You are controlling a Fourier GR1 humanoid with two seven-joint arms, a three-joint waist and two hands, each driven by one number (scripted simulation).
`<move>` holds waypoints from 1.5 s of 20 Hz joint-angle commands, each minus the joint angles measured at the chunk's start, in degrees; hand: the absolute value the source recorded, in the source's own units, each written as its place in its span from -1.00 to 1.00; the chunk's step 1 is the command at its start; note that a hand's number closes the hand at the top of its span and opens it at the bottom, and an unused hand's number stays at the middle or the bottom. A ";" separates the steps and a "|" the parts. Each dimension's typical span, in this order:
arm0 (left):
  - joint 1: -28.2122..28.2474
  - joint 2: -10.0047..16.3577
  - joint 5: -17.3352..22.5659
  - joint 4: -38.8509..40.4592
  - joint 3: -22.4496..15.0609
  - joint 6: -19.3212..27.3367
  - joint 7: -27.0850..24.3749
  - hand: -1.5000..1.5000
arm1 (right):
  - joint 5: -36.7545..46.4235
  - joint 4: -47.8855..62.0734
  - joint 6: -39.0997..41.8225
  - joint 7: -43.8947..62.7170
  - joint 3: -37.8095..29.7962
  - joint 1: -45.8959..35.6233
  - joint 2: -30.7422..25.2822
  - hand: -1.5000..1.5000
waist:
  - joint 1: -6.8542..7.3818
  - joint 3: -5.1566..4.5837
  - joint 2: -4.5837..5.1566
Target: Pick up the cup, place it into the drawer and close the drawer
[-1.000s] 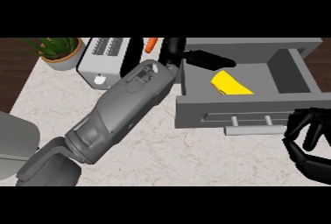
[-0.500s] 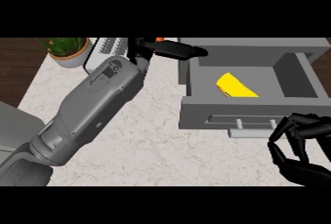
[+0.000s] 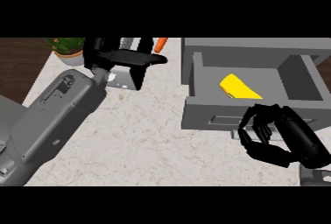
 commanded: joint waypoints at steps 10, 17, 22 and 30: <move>17.46 10.42 2.14 -13.42 5.82 -7.97 -1.96 -1.00 | 25.74 34.47 -14.10 -8.94 8.21 -16.17 -0.24 1.00 | 1.00 0.06 0.66; 23.34 11.66 0.51 -15.76 9.53 -10.07 -2.93 -1.00 | 27.33 59.85 -22.84 -14.94 4.52 -29.65 6.44 1.00 | -0.29 0.07 0.74; 27.01 13.06 1.92 -16.55 11.45 -14.38 -3.56 -1.00 | 26.16 74.21 -24.59 -19.75 -0.11 -36.91 5.04 1.00 | 0.65 0.10 1.10; 28.01 12.42 1.20 -16.51 11.16 -16.89 -4.32 -1.00 | 23.98 87.48 -21.69 -20.22 -5.92 -49.17 1.27 1.00 | 2.84 0.18 2.20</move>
